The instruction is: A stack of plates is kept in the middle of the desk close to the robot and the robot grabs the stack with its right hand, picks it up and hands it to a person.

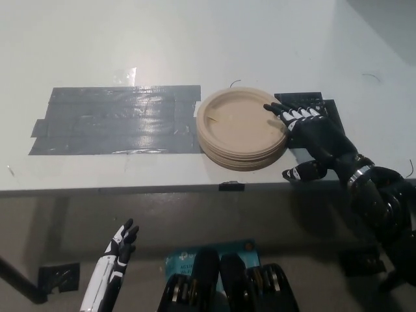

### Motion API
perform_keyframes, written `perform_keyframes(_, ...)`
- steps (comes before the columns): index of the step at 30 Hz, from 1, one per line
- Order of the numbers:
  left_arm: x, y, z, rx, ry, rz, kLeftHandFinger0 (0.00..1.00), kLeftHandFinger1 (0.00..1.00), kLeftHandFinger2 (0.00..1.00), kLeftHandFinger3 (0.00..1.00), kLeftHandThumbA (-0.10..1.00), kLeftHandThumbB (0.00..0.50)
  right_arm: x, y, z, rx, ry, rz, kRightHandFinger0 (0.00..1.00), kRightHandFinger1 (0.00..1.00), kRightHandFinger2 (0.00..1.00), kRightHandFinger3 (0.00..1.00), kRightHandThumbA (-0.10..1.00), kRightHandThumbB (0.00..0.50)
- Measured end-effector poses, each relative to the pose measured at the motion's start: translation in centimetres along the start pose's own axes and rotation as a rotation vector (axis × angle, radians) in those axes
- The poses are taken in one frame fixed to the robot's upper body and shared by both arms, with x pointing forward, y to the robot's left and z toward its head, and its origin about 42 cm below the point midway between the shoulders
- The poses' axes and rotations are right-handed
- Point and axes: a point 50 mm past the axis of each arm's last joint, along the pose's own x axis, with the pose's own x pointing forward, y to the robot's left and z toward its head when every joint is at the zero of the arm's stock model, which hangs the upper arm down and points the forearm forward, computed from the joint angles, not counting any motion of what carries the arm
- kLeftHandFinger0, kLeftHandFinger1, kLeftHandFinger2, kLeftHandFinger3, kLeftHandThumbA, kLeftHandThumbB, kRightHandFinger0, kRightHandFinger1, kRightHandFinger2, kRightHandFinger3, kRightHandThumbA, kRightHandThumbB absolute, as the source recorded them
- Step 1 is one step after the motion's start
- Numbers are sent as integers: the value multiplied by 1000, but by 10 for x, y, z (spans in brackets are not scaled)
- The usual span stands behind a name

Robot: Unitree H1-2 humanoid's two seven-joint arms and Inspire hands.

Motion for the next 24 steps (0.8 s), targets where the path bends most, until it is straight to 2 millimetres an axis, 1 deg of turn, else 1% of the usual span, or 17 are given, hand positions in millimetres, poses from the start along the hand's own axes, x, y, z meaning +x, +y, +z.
perform_keyframes(4, 0, 0, 0, 0, 0, 0, 1000, 1000, 1000, 1000, 1000, 0, 2, 4, 1, -12, 0, -1, 1000, 1000, 1000, 1000, 1000, 423)
perform_keyframes(10, 0, 1, 0, 2, 0, 0, 1000, 1000, 1000, 1000, 1000, 0, 5, 12, 5, -50, -10, -7, 1000, 1000, 1000, 1000, 1000, 415)
perform_keyframes(15, 0, 1, 0, 4, 0, -1, 1000, 1000, 1000, 1000, 1000, 0, 7, 21, 7, -78, -17, -14, 1000, 1000, 1000, 1000, 1000, 423)
perform_keyframes(19, 0, 2, 0, 4, 0, -2, 1000, 1000, 1000, 1000, 1000, 0, 10, 36, 12, -106, -23, -2, 1000, 1000, 1000, 1000, 1000, 430)
perform_keyframes(24, 0, 2, 0, 6, -1, -3, 1000, 1000, 1000, 1000, 1000, 4, 11, 42, 14, -153, -36, -12, 1000, 1000, 1000, 1000, 995, 439)
